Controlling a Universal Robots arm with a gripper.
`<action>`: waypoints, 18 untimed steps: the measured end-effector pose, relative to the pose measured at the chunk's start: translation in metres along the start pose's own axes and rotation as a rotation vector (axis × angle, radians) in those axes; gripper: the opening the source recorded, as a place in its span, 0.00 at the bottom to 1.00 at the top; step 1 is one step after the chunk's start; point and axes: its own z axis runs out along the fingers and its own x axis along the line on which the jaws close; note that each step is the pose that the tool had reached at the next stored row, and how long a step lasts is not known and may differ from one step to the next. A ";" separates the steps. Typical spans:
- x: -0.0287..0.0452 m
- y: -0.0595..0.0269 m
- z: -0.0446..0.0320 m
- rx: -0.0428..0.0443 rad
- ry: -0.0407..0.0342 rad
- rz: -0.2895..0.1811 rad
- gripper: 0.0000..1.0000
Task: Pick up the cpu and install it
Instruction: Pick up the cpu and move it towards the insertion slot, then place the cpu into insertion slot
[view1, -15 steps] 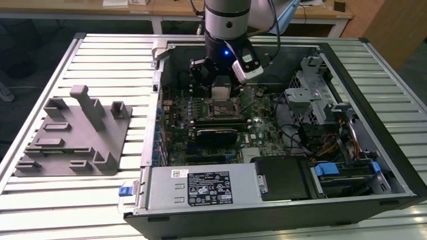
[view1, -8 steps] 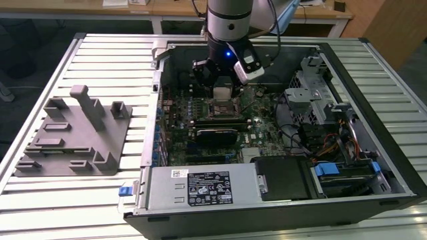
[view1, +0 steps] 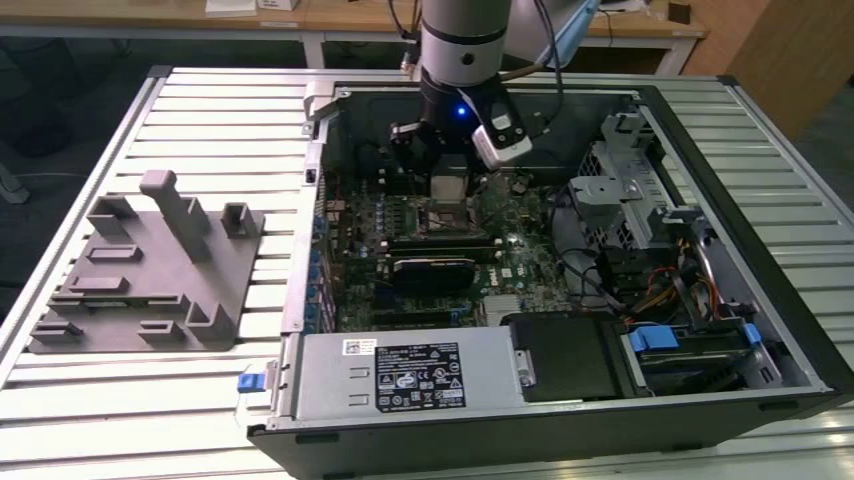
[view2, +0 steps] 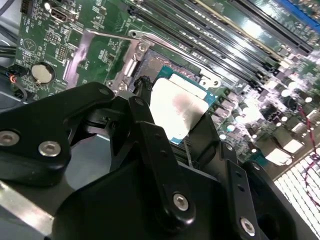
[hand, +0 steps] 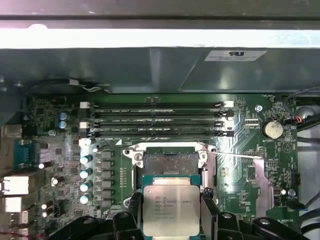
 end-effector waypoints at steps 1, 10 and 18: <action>-0.0012 0.0002 0.0009 0.0000 0.0000 0.000 0.55; -0.0027 0.0002 0.0022 0.0001 0.0000 0.000 0.55; -0.0027 0.0002 0.0023 0.0002 0.0000 0.002 0.55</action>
